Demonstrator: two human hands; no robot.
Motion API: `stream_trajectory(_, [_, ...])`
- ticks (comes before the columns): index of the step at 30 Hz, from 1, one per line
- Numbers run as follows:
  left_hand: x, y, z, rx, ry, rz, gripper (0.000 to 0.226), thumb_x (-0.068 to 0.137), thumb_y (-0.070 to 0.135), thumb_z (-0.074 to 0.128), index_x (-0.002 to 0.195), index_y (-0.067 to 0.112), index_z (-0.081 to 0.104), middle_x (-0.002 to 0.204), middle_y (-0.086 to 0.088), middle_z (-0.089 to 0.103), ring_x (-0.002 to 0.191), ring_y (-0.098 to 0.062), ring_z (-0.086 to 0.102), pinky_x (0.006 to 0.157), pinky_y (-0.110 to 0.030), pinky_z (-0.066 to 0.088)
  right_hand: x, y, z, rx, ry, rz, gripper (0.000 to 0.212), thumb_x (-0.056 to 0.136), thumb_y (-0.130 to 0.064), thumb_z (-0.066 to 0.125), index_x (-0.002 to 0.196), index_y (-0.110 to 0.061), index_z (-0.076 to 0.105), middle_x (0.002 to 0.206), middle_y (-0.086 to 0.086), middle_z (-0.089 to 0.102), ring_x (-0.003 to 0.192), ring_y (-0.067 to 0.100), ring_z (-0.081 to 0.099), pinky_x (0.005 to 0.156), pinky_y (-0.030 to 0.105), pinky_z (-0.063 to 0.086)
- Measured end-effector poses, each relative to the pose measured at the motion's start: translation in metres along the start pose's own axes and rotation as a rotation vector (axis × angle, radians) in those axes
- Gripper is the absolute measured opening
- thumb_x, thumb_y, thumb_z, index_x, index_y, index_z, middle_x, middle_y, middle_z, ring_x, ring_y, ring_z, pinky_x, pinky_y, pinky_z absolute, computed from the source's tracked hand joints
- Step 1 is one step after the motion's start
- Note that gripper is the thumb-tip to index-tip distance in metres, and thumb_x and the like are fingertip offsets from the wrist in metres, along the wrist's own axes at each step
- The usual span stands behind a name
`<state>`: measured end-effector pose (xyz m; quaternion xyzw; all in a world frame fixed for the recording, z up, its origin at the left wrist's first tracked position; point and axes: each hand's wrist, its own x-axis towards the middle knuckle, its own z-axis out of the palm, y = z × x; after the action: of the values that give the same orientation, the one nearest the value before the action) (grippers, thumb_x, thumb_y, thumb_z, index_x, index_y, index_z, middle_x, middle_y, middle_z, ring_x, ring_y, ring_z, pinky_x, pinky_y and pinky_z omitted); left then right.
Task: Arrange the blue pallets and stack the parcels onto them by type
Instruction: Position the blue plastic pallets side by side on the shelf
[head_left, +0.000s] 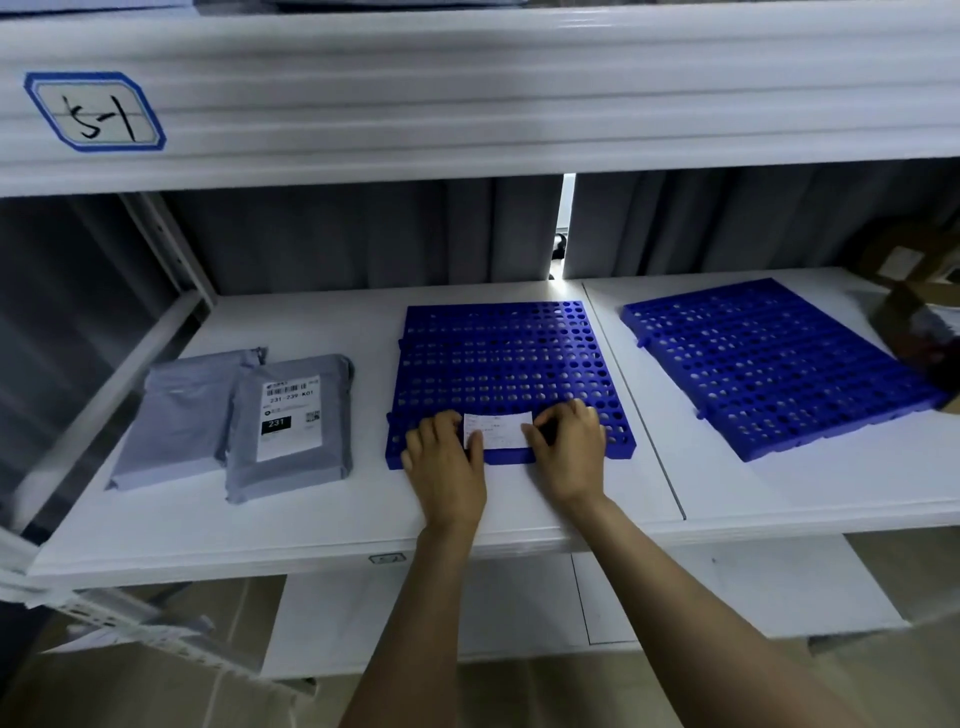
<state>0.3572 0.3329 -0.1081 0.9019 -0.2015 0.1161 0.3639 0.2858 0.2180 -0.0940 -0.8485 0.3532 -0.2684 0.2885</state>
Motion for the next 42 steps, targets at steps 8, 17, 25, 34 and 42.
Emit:
stream_trajectory(8, [-0.006, -0.014, 0.006, 0.104, 0.042, 0.199, 0.024, 0.076, 0.020, 0.081, 0.099, 0.020, 0.076, 0.103, -0.009, 0.067, 0.093, -0.037, 0.058, 0.076, -0.044, 0.050, -0.010, 0.013, 0.004, -0.066, 0.076, -0.216, 0.015, 0.087, -0.025, 0.070, 0.097, -0.017, 0.077, 0.099, 0.004, 0.059, 0.093, 0.024, 0.051, 0.077, 0.038, 0.044])
stream_trajectory(17, [-0.017, -0.014, 0.006, 0.139, 0.055, 0.205, 0.031, 0.074, 0.031, 0.081, 0.102, 0.018, 0.076, 0.106, -0.011, 0.066, 0.096, -0.038, 0.058, 0.080, -0.046, 0.048, -0.019, 0.027, 0.002, -0.141, 0.040, -0.304, 0.034, 0.085, -0.041, 0.066, 0.108, -0.017, 0.074, 0.109, 0.005, 0.059, 0.101, 0.026, 0.053, 0.079, 0.035, 0.040])
stream_trajectory(25, [-0.027, -0.014, 0.005, 0.155, 0.086, 0.207, 0.042, 0.087, 0.044, 0.047, 0.106, 0.018, 0.074, 0.110, -0.010, 0.064, 0.100, -0.034, 0.055, 0.083, -0.046, 0.048, -0.026, 0.029, -0.001, -0.120, 0.017, -0.297, 0.027, 0.089, -0.034, 0.065, 0.111, -0.019, 0.073, 0.115, 0.004, 0.057, 0.106, 0.025, 0.051, 0.085, 0.038, 0.041])
stream_trajectory(34, [-0.031, -0.015, 0.005, 0.147, 0.075, 0.203, 0.043, 0.091, 0.039, 0.042, 0.115, 0.016, 0.070, 0.116, -0.011, 0.062, 0.109, -0.034, 0.052, 0.091, -0.049, 0.048, -0.029, 0.030, -0.001, -0.130, 0.033, -0.319, 0.031, 0.091, -0.036, 0.056, 0.110, -0.018, 0.073, 0.115, 0.006, 0.059, 0.107, 0.027, 0.053, 0.084, 0.041, 0.046])
stream_trajectory(42, [-0.032, -0.016, 0.006, 0.124, 0.105, 0.223, 0.041, 0.093, 0.035, 0.045, 0.122, 0.015, 0.065, 0.123, -0.014, 0.060, 0.115, -0.034, 0.045, 0.091, -0.050, 0.045, -0.033, 0.028, -0.006, -0.022, 0.069, -0.325, 0.034, 0.091, -0.033, 0.058, 0.116, -0.014, 0.070, 0.120, 0.008, 0.059, 0.112, 0.024, 0.052, 0.092, 0.034, 0.045])
